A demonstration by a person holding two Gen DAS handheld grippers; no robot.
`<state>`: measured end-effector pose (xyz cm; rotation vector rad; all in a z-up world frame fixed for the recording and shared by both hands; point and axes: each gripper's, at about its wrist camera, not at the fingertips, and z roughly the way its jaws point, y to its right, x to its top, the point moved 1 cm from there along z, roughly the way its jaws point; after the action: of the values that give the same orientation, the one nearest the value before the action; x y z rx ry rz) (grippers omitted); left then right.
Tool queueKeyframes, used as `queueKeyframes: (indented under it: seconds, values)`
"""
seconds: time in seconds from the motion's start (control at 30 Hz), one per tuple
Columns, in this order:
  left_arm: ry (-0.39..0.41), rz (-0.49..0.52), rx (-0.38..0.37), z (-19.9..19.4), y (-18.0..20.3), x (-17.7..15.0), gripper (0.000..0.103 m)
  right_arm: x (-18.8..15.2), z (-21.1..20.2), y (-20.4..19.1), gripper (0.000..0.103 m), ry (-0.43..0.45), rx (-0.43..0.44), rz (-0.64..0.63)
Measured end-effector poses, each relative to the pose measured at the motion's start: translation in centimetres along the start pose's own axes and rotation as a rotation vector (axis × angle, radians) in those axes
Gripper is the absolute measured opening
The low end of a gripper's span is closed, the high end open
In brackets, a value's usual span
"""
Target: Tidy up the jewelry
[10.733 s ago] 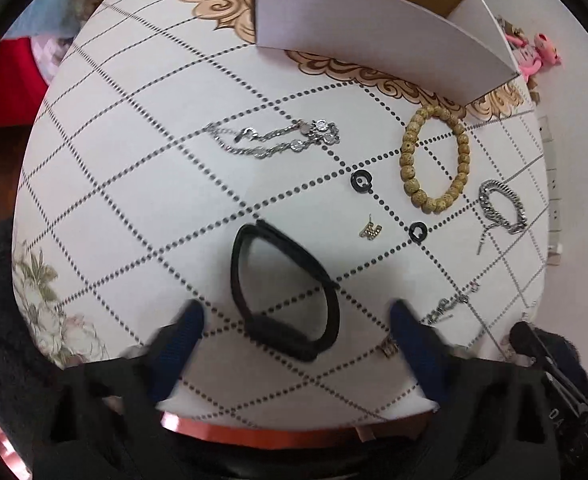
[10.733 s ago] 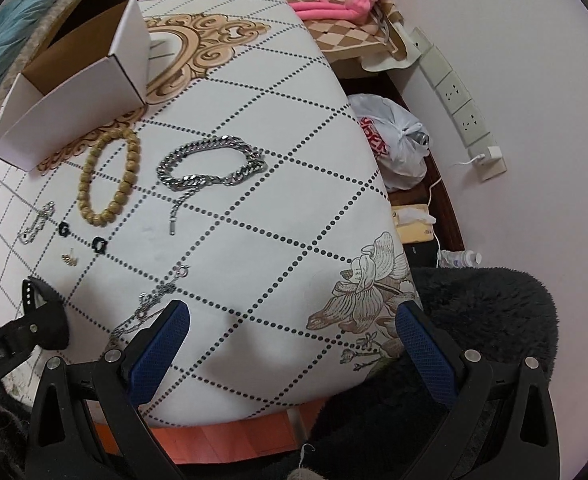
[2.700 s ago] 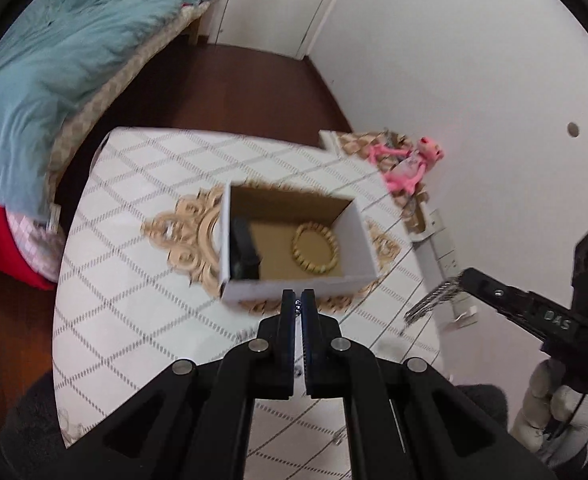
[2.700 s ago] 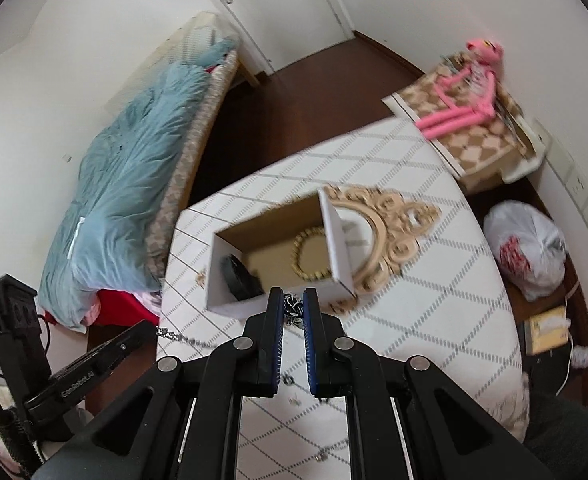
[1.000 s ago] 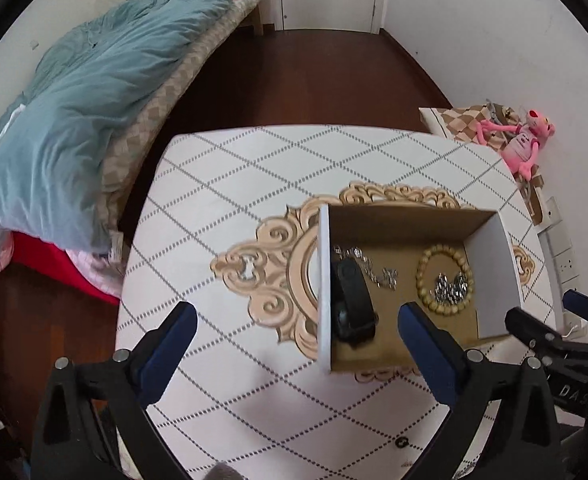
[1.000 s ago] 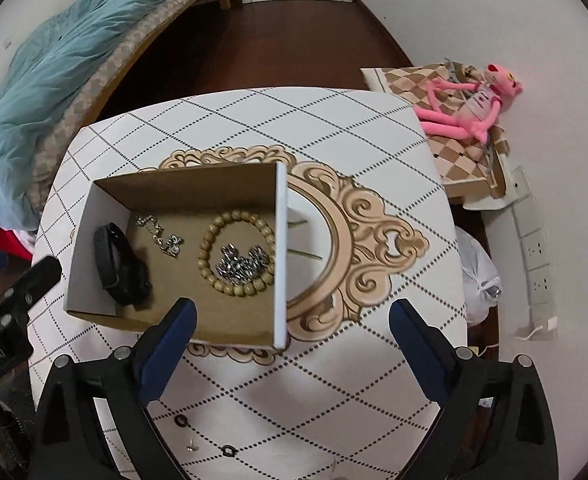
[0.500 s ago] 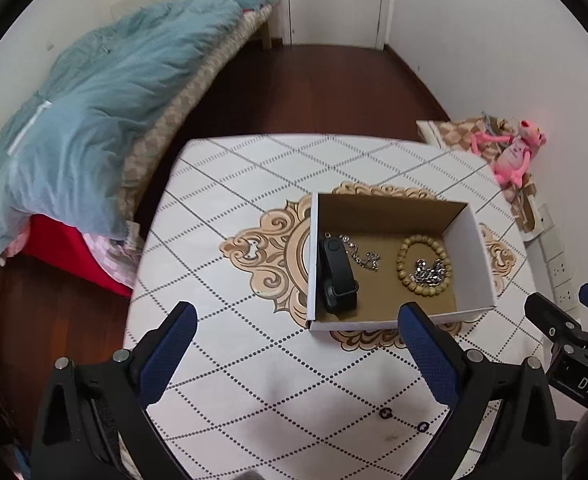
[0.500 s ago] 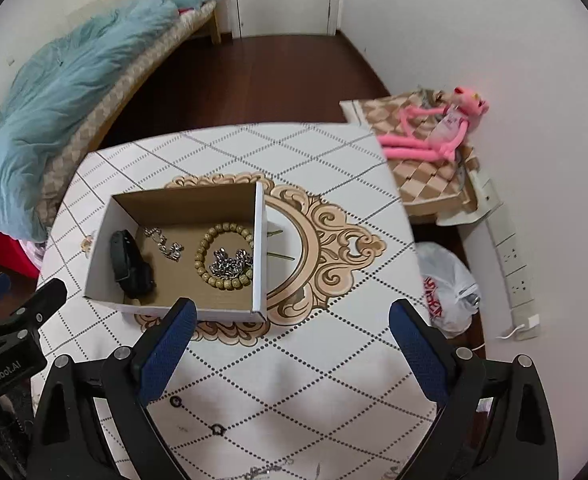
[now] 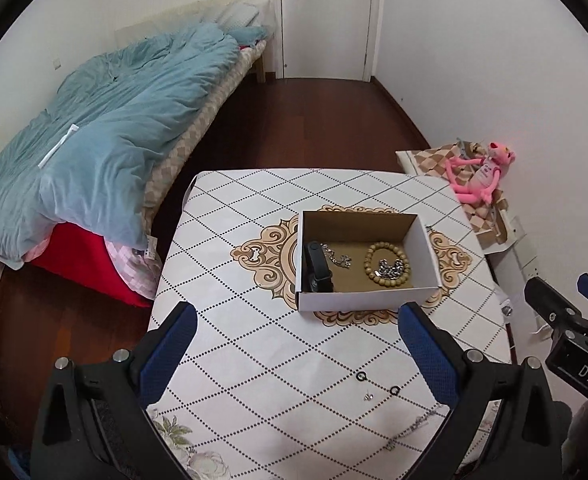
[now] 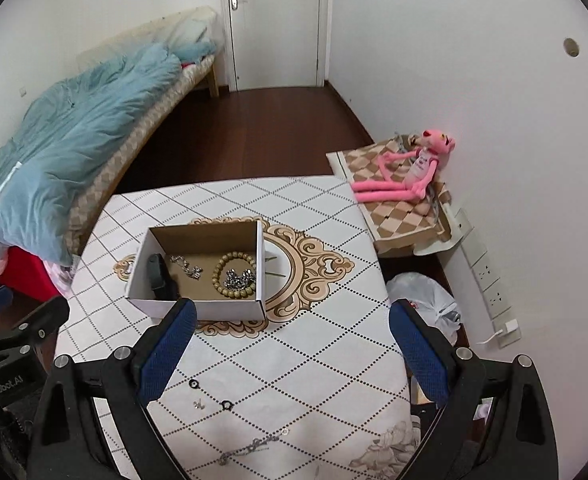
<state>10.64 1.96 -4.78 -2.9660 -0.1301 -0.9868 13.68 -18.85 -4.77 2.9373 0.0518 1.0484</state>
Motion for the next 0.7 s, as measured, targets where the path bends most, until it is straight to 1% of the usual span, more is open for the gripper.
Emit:
queueKeyframes:
  seconds: [0.13,0.27,0.33,0.4,0.43,0.5,0.53,0.57,0.6,0.63,0.7]
  values:
    - [0.015,0.001,0.003,-1.3,-0.1,-0.4,0.103,-0.3,-2.0,0.5,0.098,0.025,0.019,0.017]
    - [0.012,-0.015,0.033,-1.4,-0.2,-1.1,0.103,-1.3,-2.0,1.2,0.098,-0.002,0.031,0.040]
    - [0.005,-0.012,0.047,-0.9,-0.1,-1.9,0.103,-2.8,-0.6,1.7,0.098,-0.055,0.032,0.051]
    - [-0.013,-0.002,0.071,0.2,0.0,-3.1,0.103,-4.7,1.5,2.1,0.098,-0.128,0.047,0.069]
    - [-0.024,0.004,0.089,0.9,0.0,-3.9,0.103,-5.9,2.5,2.2,0.098,-0.166,0.065,0.080]
    - [-0.059,0.016,0.124,2.5,0.0,-5.4,0.103,-8.5,4.7,2.5,0.098,-0.242,0.062,0.095]
    - [-0.077,0.021,0.145,3.4,-0.1,-6.2,0.103,-10.1,5.9,2.6,0.097,-0.288,0.077,0.113]
    - [-0.094,0.024,0.157,4.1,-0.2,-6.9,0.103,-11.1,6.6,2.6,0.095,-0.313,0.088,0.126]
    - [-0.122,0.027,0.167,4.9,-0.4,-7.7,0.103,-12.8,7.9,2.6,0.088,-0.361,0.097,0.144]
    - [-0.147,0.029,0.176,5.6,-0.6,-8.5,0.103,-13.7,8.4,2.5,0.080,-0.387,0.102,0.152]
    - [-0.193,0.026,0.195,6.9,-1.1,-10.0,0.103,-16.1,9.4,2.0,0.075,-0.435,0.139,0.183]
